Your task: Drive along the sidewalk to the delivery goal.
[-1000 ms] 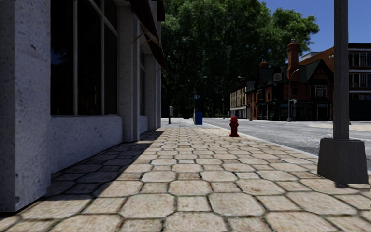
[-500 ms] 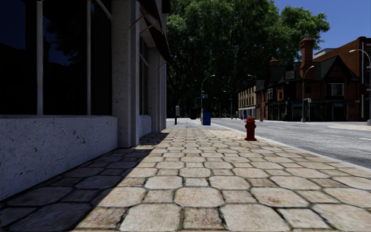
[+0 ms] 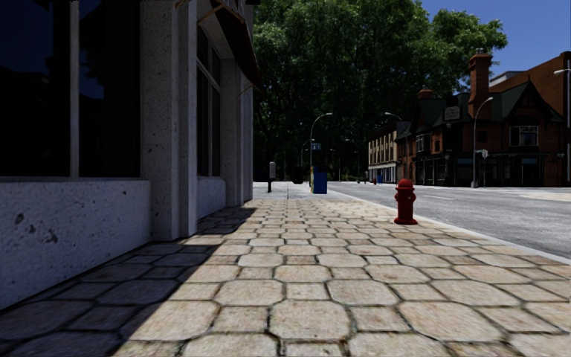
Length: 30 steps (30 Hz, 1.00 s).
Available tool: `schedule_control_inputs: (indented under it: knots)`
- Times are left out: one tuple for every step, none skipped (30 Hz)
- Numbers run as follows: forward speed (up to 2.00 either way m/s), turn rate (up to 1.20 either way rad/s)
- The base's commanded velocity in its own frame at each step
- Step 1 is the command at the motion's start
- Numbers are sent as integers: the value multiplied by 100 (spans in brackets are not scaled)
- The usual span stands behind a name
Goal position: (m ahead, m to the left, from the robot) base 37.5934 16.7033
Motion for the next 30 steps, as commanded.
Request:
schedule_control_inputs:
  knots:
    - [200,0]
    - [200,0]
    - [200,0]
    - [200,0]
    - [200,0]
    - [200,0]
    - [200,0]
    - [200,0]
    - [200,0]
    - [200,0]
    - [200,0]
    - [200,0]
    - [200,0]
    - [200,0]
    - [200,0]
    - [200,0]
    - [200,0]
    - [200,0]
    - [200,0]
    - [200,0]
    - [200,0]
    - [200,0]
    - [200,0]
    - [200,0]
    - [200,0]
    - [200,0]
    - [200,0]
    - [200,0]
    - [200,0]
    - [200,0]
